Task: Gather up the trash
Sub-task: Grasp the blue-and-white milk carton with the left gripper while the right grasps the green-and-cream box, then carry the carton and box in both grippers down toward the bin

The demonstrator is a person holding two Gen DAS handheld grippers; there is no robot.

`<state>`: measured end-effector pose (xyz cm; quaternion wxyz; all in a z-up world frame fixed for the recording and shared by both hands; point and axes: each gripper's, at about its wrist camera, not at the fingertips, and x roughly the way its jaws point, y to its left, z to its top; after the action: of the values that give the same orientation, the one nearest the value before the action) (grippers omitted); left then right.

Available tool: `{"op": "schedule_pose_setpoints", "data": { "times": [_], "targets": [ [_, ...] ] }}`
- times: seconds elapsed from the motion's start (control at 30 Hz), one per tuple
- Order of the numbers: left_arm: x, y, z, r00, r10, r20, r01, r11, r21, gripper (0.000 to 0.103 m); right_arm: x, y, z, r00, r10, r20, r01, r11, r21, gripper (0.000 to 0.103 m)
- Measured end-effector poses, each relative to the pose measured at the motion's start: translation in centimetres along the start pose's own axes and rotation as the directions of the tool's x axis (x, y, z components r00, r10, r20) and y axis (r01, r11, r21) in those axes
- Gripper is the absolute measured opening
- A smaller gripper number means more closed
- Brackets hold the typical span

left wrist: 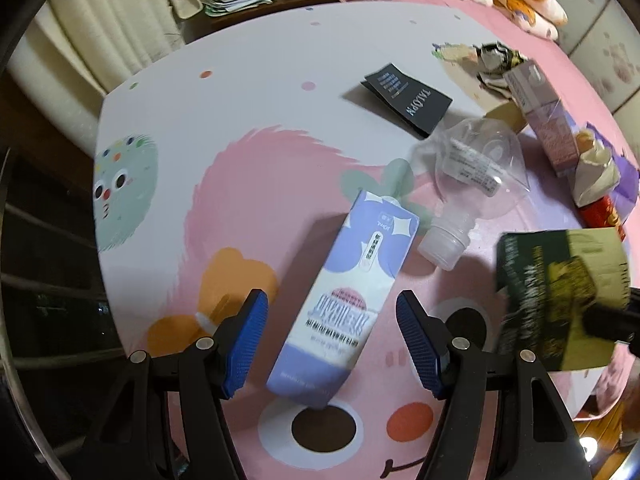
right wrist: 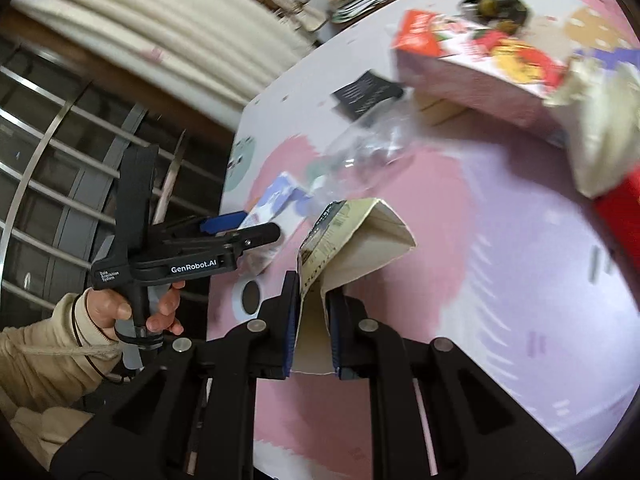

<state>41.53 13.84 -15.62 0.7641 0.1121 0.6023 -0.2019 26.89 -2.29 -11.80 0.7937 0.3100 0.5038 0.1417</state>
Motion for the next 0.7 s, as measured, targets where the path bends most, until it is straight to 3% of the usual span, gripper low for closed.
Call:
{"op": "schedule_pose_setpoints", "data": {
  "times": [0.07,0.1,0.2,0.47,0.7],
  "targets": [
    [0.4,-0.2,0.2,1.0,-0.012,-0.003,0.012,1.0,0.006,0.057,-0.7,-0.7,-0.2,1.0,-0.017,0.008,0.017,1.0,0.024,0.011],
    [0.5,-0.4,0.3,1.0,-0.017,-0.005,0.018,1.0,0.011,0.043,-0.9,-0.9,-0.3,1.0,-0.023,0.009,0.023,0.999,0.033,0.011],
    [0.5,-1.0,0.0,1.0,-0.027,0.008,0.027,1.0,0.013,0.034,-1.3,-1.0,-0.8,1.0,-0.027,0.006,0.027,0.999,0.041,0.011],
    [-3.5,-3.0,-3.3,0.981,-0.065,0.183,0.077,0.995,-0.057,0.033,-2.2,0.6,-2.2,0.999,-0.048,-0.002,0.048,0.999,0.004,0.011],
    [-8.3,-6.8,-8.1,0.966,-0.067,0.251,0.096,0.99,-0.104,0.033,-4.3,1.7,-4.0,0.998,-0.064,-0.022,0.063,0.996,-0.065,0.01]
  ]
}}
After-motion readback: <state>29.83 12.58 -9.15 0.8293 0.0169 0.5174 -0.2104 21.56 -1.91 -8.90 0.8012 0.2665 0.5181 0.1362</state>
